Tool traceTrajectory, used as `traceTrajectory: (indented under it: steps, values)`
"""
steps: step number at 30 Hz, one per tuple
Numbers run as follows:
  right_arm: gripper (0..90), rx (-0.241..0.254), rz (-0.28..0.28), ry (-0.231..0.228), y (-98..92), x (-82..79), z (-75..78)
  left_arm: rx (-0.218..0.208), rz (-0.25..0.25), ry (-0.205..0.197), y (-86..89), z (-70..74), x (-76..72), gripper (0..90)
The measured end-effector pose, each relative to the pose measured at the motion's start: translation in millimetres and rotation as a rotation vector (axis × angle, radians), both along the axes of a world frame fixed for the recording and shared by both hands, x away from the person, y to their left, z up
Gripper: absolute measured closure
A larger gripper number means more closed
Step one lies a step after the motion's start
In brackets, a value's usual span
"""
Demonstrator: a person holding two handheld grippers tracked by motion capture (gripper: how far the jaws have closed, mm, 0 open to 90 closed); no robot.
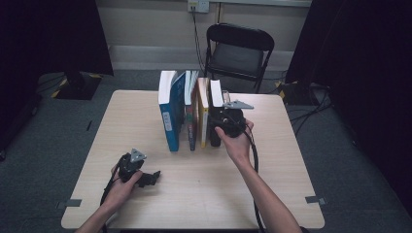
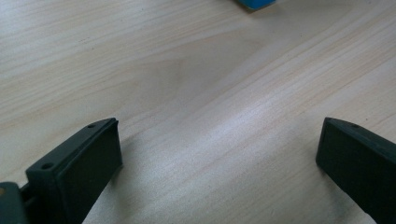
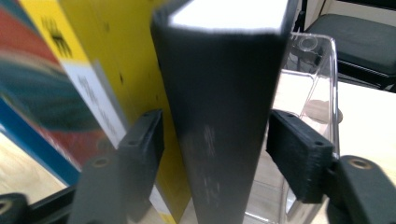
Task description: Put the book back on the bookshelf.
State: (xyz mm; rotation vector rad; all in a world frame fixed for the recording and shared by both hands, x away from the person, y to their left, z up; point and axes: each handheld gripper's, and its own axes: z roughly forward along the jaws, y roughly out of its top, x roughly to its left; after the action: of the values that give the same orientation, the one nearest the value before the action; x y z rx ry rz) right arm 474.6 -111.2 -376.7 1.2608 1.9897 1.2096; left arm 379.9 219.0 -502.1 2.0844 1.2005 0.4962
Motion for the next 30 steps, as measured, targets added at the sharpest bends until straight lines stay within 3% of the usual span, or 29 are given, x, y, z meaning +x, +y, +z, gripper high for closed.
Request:
traceTrajectory:
  steps: [2,5,19,30]
  values:
    - [44.8,0.009,-0.002,0.0,-3.4,-0.8,-5.7,0.0,0.0,0.0,0.0,0.0,0.0,0.0]
    - [45.3,0.057,-0.008,0.021,-7.0,0.7,-11.0,0.0,0.0,0.0,0.0,0.0,0.0,0.0]
    - [47.4,0.032,-0.038,0.022,-0.4,-5.0,-9.0,-0.003,-0.003,-0.001,0.2,-0.1,0.1,0.0]
    - [48.1,0.041,-0.097,0.037,7.1,-12.8,-7.7,-0.004,-0.007,0.0,0.5,-0.2,0.2,0.0]
